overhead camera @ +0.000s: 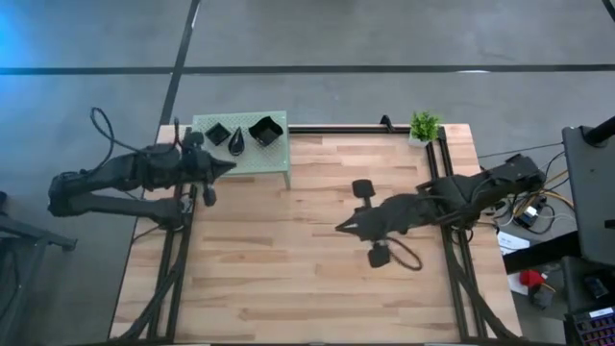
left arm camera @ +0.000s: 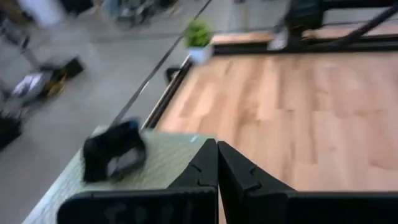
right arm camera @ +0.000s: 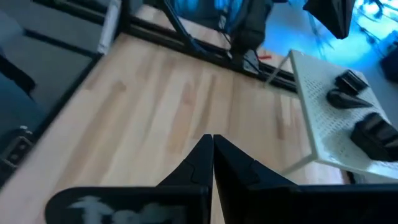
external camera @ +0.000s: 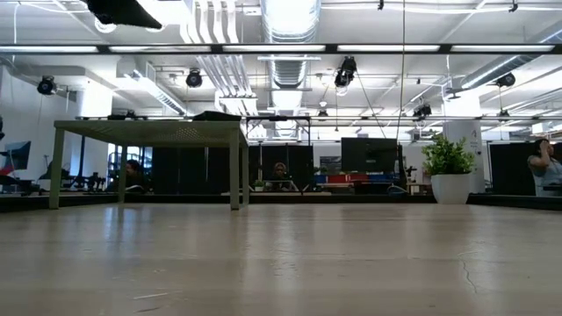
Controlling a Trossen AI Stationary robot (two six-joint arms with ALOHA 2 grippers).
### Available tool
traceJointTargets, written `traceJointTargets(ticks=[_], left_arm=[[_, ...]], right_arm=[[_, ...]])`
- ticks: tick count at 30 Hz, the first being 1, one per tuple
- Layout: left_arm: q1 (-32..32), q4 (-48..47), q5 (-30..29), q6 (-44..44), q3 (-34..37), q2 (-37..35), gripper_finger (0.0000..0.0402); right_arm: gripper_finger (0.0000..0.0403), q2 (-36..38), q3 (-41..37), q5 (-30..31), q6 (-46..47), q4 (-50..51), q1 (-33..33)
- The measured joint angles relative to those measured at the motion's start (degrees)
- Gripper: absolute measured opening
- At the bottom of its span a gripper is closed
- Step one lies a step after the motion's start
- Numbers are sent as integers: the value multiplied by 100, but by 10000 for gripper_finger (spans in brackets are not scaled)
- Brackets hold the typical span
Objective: Pick & Place Mini shaped plates
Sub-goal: Return to Home Position
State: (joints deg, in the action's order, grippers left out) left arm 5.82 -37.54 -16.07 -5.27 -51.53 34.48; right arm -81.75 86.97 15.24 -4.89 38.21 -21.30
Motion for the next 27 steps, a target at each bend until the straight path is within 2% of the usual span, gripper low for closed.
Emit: traceJointTargets(ticks=[6, 11, 14, 23, 27], left_arm=[[-769, 644, 70, -466, 290, -221, 0], [-1121, 1022, 624, -525, 451, -507, 0], [-1205, 1339, 888, -553, 665, -741, 0], [-1208, 1551, 918, -665, 1249, -1666, 0], [-1208, 1647, 1138, -659, 1480, -2184, 0]], right_arm=[[8, 1021, -1221, -163, 196, -942, 9], [8, 1833, -2106, -179, 371, -1465, 9], [8, 2326, -2613, -179, 384, -1819, 9], [8, 3727, -3862, -175, 477, -2417, 9], [8, 4258, -4267, -165, 447, -2606, 9]])
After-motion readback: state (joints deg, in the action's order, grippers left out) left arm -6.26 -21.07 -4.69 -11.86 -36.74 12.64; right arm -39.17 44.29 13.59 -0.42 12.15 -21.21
